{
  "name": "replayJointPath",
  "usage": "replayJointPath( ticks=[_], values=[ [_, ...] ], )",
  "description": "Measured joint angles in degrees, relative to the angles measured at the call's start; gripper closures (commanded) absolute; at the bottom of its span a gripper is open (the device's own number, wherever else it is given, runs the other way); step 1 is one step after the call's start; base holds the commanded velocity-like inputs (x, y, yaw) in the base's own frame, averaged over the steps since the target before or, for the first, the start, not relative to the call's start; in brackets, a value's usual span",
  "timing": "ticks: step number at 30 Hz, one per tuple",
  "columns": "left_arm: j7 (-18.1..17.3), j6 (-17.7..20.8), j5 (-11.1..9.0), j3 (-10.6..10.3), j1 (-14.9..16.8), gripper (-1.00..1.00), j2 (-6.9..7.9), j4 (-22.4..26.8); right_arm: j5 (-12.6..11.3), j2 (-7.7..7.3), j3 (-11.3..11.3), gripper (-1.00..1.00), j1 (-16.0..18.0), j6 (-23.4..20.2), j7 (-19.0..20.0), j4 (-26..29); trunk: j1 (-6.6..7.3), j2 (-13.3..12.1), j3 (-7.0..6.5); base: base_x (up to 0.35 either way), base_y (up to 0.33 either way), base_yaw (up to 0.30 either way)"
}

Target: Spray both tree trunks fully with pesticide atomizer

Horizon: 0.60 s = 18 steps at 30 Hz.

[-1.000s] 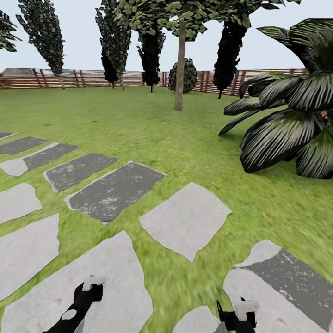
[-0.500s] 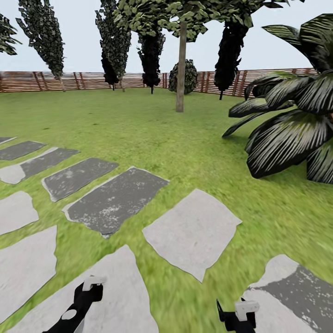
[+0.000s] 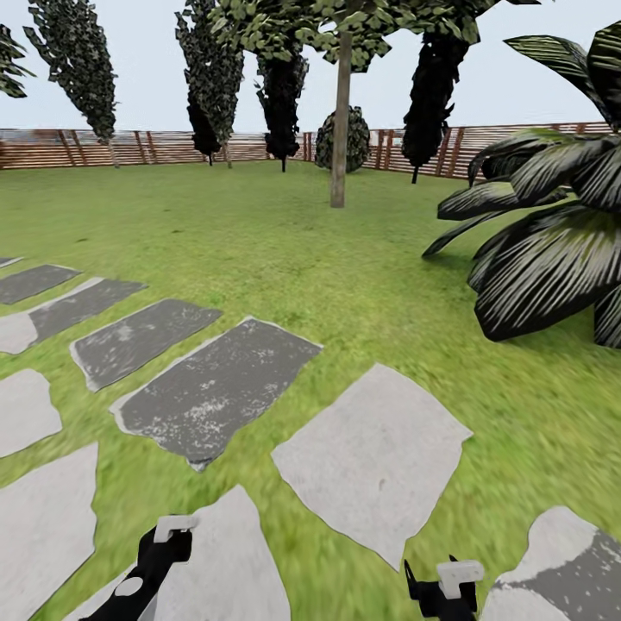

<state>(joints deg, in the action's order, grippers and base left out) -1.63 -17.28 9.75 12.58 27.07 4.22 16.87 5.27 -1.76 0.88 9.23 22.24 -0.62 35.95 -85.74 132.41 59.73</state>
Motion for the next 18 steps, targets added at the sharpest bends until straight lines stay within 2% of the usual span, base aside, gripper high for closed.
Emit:
replayJointPath(
  ticks=[18],
  values=[
    [0.00,-0.09,0.00,0.07,0.00,1.00,0.00,0.00,0.00,0.00,0.00,-1.00,0.00,0.00,0.00,0.01,0.00,0.00,0.00,0.312,0.126,0.000]
  ],
)
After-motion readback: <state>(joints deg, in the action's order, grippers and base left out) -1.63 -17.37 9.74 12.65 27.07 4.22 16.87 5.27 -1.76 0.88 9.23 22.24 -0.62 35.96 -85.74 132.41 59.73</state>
